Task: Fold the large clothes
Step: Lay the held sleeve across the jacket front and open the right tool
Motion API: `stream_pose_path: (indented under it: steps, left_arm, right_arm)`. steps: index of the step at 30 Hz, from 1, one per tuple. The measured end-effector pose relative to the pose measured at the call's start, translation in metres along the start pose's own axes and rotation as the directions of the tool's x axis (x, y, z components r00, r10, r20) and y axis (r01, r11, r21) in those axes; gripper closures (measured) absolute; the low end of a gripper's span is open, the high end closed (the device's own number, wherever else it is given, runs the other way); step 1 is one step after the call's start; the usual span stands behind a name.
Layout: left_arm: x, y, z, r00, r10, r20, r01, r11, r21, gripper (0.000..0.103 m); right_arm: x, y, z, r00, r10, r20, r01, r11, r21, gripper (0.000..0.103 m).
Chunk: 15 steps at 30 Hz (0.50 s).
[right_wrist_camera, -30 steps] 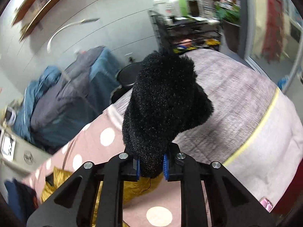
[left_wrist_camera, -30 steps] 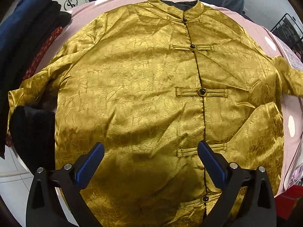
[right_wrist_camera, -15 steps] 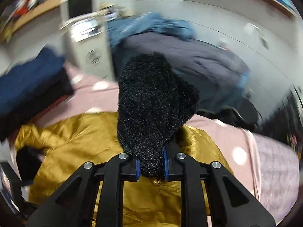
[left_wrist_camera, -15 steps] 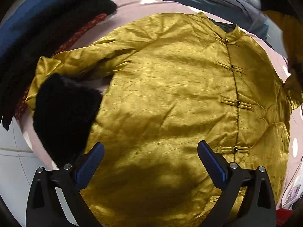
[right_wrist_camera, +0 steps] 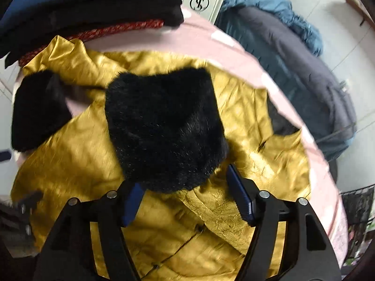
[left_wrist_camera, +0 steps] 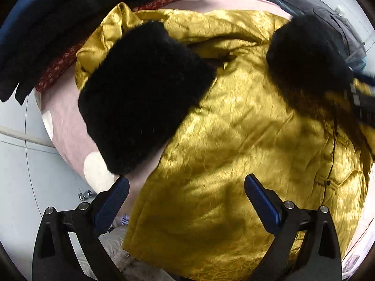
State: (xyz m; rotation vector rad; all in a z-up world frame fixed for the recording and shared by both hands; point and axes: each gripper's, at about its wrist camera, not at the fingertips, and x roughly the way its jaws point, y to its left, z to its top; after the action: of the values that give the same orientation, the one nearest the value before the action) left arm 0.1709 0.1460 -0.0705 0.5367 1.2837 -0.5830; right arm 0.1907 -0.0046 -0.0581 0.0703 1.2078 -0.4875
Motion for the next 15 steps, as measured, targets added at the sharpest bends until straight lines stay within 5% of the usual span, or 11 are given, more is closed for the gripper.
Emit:
stream_pose_path:
  steps: [5, 8, 12, 15]
  left_arm:
    - [-0.016, -0.025, 0.030, 0.997, -0.029, 0.065, 0.025, 0.998, 0.061, 0.007]
    - [-0.041, -0.056, 0.060, 0.983, -0.089, 0.162, 0.068, 0.989, 0.131, 0.006]
    - [-0.062, -0.104, 0.099, 0.958, -0.171, 0.230, 0.113, 0.963, 0.246, 0.006]
    - [-0.047, -0.147, 0.108, 0.967, -0.176, 0.185, 0.102, 0.931, 0.350, 0.006]
  right_arm:
    - [-0.024, -0.058, -0.032, 0.991, 0.125, 0.054, -0.134, 0.958, 0.252, 0.034]
    - [-0.046, -0.124, -0.058, 0.984, 0.126, 0.124, -0.171, 0.859, 0.483, 0.032]
    - [-0.049, -0.222, -0.109, 0.986, 0.103, 0.129, -0.165, 0.636, 0.754, 0.028]
    - [-0.029, -0.295, -0.168, 0.988, 0.122, 0.098, -0.137, 0.376, 0.917, 0.028]
